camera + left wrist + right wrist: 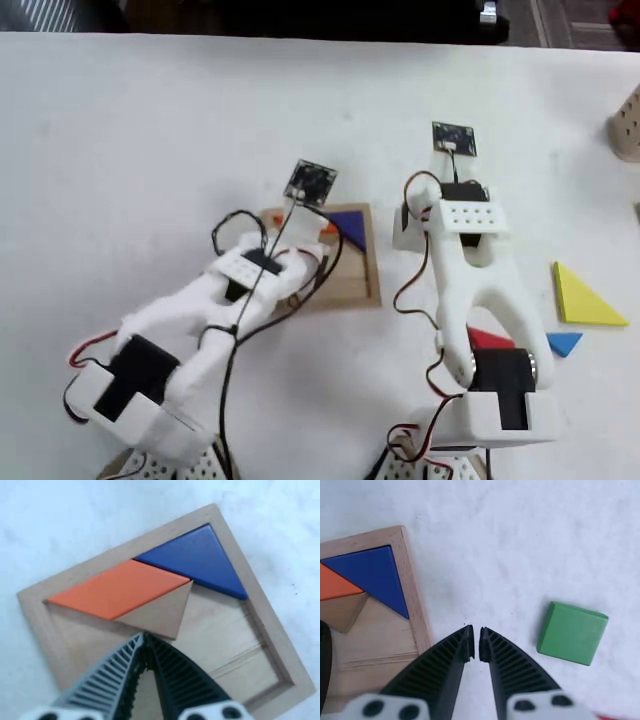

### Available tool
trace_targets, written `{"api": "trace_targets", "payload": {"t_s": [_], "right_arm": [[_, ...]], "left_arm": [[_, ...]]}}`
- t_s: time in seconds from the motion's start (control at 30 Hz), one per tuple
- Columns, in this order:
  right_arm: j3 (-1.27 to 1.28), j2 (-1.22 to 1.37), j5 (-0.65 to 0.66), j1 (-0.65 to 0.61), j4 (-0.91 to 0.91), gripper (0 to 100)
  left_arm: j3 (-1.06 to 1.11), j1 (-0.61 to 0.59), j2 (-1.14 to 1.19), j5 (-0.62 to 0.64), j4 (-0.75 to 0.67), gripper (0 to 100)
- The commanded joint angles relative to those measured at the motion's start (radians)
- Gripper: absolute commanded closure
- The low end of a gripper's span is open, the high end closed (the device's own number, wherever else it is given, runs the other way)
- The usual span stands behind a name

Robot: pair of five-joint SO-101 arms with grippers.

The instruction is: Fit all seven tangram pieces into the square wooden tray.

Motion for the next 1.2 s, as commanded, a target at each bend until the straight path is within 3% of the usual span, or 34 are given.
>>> {"api": "trace_targets", "payload": {"t_s": [0.0, 0.17, 0.4, 0.7, 0.93, 1.17], "right_arm": [[-0.008, -0.05, 0.014, 0.012, -0.012, 96.7], [-0.014, -0.051, 0.014, 0.044, -0.01, 96.7], [-0.037, -0.056, 0.017, 0.148, -0.005, 96.7], [-0.106, -0.051, 0.163, 0.433, 0.064, 95.5], [-0.101, -0.051, 0.219, 0.624, 0.168, 79.8], [-0.054, -0.051, 0.29, 0.751, 0.234, 79.3]], "left_arm": [[-0.057, 0.004, -0.031, -0.029, 0.071, 98], [-0.028, -0.001, -0.2, -0.031, 0.249, 97], [0.06, -0.035, -0.363, -0.032, 0.253, 97], [0.061, -0.272, -0.329, -0.031, 0.051, 97], [0.017, -0.278, -0.197, -0.031, -0.005, 97], [-0.014, -0.278, -0.165, -0.031, 0.031, 97]]}}
